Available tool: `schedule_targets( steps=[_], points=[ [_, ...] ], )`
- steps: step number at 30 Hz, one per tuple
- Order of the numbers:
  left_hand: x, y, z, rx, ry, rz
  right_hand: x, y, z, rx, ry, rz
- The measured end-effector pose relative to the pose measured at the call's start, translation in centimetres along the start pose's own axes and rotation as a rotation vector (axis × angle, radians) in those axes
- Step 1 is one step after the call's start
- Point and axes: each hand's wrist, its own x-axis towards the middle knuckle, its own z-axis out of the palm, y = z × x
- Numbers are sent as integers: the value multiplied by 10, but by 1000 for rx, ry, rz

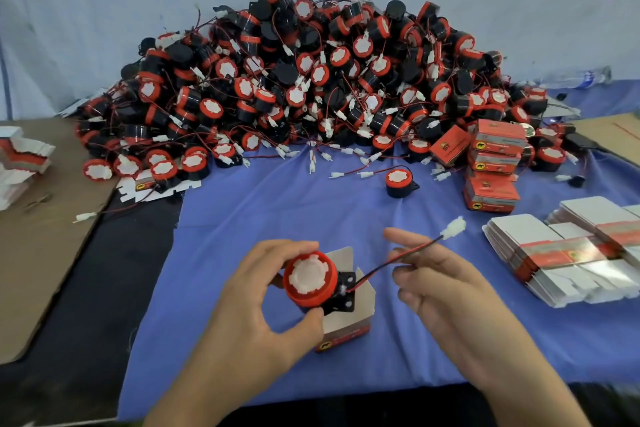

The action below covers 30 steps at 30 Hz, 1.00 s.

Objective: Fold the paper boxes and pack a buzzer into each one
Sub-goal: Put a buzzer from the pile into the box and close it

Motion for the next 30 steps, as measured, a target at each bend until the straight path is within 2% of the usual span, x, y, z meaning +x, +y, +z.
schedule_targets(
  steps=[2,3,7,10,15,18,22,30],
  points=[
    [2,7,-1,60,5,3,-7,-13,1,179,-40,-27],
    [3,10,1,91,9,8,-8,-17,3,149,-15,-75],
    [4,12,13,261,-6,2,-5,-23,18,-314,154,-281],
    [1,6,22,413,-26,-44,-1,-19,30,-543,129,-351],
    [-2,1,31,552,26,8,6,-10,37,-812,121,-416],
    [-5,-2,34,604,4,3,7,-10,39,-844,102,-423],
    [-7,-1,35,594,24,7,4,-14,41,-767,113,-390],
    [-6,2,42,438,104,57,-5,-22,40,-729,161,-473]
  ],
)
